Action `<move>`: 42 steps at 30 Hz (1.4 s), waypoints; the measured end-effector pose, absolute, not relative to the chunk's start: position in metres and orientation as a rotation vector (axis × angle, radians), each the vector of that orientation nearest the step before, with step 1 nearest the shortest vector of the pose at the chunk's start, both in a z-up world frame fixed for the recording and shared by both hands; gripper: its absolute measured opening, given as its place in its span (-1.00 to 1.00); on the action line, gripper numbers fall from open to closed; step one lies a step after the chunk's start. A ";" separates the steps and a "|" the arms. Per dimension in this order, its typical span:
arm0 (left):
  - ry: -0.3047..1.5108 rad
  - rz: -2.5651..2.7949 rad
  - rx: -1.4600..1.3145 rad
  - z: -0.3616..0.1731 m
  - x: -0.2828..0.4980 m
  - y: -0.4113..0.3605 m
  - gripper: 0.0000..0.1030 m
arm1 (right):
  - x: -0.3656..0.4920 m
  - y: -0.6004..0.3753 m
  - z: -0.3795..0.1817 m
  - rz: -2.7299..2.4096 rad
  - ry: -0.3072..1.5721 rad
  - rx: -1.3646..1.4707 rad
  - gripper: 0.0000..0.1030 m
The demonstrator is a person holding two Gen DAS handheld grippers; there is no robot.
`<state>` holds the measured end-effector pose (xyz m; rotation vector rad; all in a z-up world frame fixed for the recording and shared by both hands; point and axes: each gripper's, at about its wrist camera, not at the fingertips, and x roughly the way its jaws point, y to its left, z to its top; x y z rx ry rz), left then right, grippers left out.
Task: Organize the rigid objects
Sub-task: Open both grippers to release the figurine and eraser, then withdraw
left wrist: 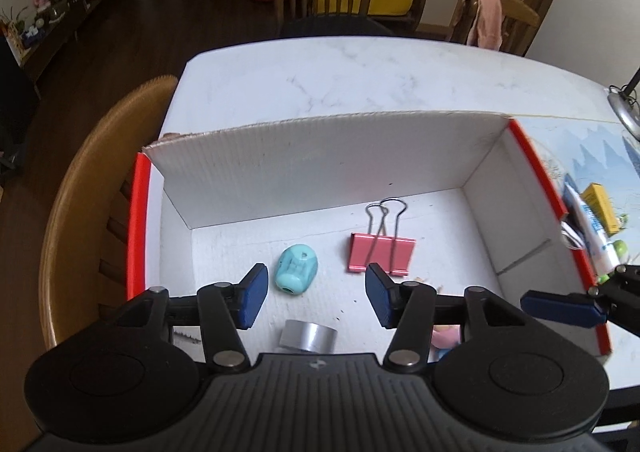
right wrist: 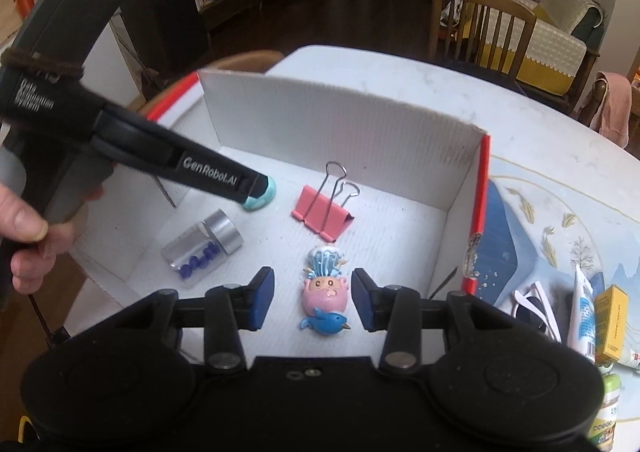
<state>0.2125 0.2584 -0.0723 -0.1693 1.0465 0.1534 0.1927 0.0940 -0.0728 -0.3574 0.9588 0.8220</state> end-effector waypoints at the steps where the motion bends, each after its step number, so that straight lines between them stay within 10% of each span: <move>1: 1.039 0.149 -0.167 -0.069 0.211 0.257 0.03 | 0.191 0.092 -0.070 0.824 0.952 -0.351 -0.12; 23: 0.889 0.150 -0.135 -0.019 0.155 0.215 0.56 | 0.163 0.027 -0.019 0.876 0.825 -0.178 0.66; 42: 0.835 0.119 -0.172 -0.013 0.146 0.136 0.64 | 0.159 -0.086 -0.007 0.816 0.743 -0.093 0.90</move>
